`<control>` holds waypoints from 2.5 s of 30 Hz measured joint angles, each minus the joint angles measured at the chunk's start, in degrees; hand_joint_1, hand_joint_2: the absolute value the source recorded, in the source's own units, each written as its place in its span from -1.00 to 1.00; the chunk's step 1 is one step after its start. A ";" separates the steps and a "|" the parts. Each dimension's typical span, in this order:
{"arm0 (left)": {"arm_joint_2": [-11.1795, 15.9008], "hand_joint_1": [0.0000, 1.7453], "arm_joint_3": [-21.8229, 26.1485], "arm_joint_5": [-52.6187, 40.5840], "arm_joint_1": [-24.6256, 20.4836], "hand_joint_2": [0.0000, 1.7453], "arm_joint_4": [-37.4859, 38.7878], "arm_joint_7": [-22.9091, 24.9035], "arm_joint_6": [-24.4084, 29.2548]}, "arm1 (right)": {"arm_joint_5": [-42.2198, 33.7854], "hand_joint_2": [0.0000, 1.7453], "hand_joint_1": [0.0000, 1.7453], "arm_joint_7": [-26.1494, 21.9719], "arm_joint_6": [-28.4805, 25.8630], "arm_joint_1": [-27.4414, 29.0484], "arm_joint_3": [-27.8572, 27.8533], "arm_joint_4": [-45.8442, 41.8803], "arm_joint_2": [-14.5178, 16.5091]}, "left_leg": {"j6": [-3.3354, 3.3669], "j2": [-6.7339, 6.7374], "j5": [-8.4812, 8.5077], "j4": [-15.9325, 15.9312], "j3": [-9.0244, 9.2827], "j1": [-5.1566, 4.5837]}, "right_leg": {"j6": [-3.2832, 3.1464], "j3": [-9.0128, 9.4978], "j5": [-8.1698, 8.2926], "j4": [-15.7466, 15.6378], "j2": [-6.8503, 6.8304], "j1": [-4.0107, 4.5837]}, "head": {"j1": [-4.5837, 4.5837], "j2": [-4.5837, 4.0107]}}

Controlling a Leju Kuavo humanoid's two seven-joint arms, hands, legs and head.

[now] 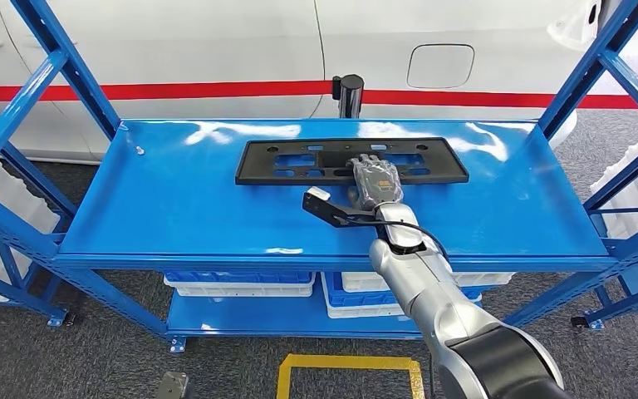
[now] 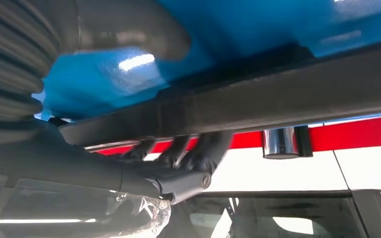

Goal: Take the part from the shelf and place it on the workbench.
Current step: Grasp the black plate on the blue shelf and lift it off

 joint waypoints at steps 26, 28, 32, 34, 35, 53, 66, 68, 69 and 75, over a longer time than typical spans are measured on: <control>-0.31 -1.00 -3.83 -1.98 -0.09 -1.00 0.00 -6.29 4.44 | -0.52 1.00 1.00 -4.96 0.80 4.13 -0.25 -7.44 0.30 | 0.00 0.01 0.00 0.00 -0.02 0.00 | 0.00 -0.01 0.00 0.00 0.00 0.00 | 0.00 0.00; -0.32 -1.00 -4.95 -2.86 -0.13 -1.00 0.00 -8.29 5.12 | -0.08 1.00 1.00 -5.42 0.93 5.42 0.03 -11.05 0.21 | 0.00 0.01 0.00 0.00 -0.03 0.00 | 0.00 -0.03 0.00 0.00 0.01 0.00 | 0.00 0.00; -0.28 -1.00 -6.86 -3.89 -0.14 -1.00 0.00 -8.49 5.40 | -0.16 1.00 1.00 -5.67 2.56 7.81 1.01 -21.23 -0.23 | 0.00 0.01 -0.01 0.00 -0.10 0.00 | 0.00 -0.11 0.00 0.00 0.00 -0.01 | 0.00 0.00; -0.25 -1.00 -7.52 -4.11 -0.14 -1.00 0.00 -8.40 5.68 | -0.40 1.00 1.00 -5.59 3.51 8.37 1.32 -25.38 -0.51 | 0.00 0.00 -0.01 0.00 -0.12 0.00 | 0.00 -0.13 0.00 0.00 0.00 -0.01 | 0.00 0.00; -0.24 -1.00 -7.78 -4.20 -0.14 -1.00 0.00 -8.38 5.77 | -0.42 1.00 1.00 -5.55 3.72 8.52 1.45 -26.87 -0.64 | 0.00 0.01 -0.01 0.00 -0.12 0.00 | 0.00 -0.13 0.00 0.00 0.00 -0.01 | 0.00 0.00; -0.15 -1.00 -8.25 -1.25 0.00 1.00 0.02 -8.66 7.18 | -9.53 1.00 1.00 -6.62 4.46 8.53 5.85 -49.47 -6.37 | 0.00 0.00 -0.01 0.00 -0.17 -0.01 | 0.00 -0.14 0.00 0.00 0.00 -0.09 | 0.00 0.00; 0.76 -1.00 -6.70 4.03 0.17 1.00 0.03 -3.16 5.68 | -14.61 1.00 1.00 -8.18 1.75 11.83 7.96 -55.07 -9.58 | 0.00 0.00 -0.01 0.00 -0.17 0.00 | 0.00 -0.13 0.00 0.00 0.00 -0.08 | 0.00 0.00; 1.08 -1.00 -5.35 5.84 0.32 1.00 0.07 -1.45 4.72 | -15.44 1.00 1.00 -8.45 0.98 12.69 8.00 -55.07 -9.76 | -0.01 0.00 -0.03 0.00 -0.18 -0.01 | 0.00 -0.14 0.00 0.00 0.00 -0.10 | 0.00 0.00; 1.25 -1.00 -4.68 6.48 0.40 1.00 0.11 -0.38 4.48 | -15.70 1.00 1.00 -8.54 0.75 13.01 7.99 -55.07 -9.84 | -0.02 0.00 -0.04 0.00 -0.19 -0.02 | 0.00 -0.13 0.00 0.00 0.00 -0.12 | 0.00 0.00; 2.09 -1.00 -1.92 7.80 0.95 1.00 0.26 3.50 3.78 | -16.16 1.00 1.00 -8.68 0.56 13.51 7.97 -55.07 -10.03 | 0.04 0.00 -0.11 0.04 -0.22 -0.12 | 0.01 -0.12 -0.01 -0.02 0.00 -0.31 | 0.00 0.00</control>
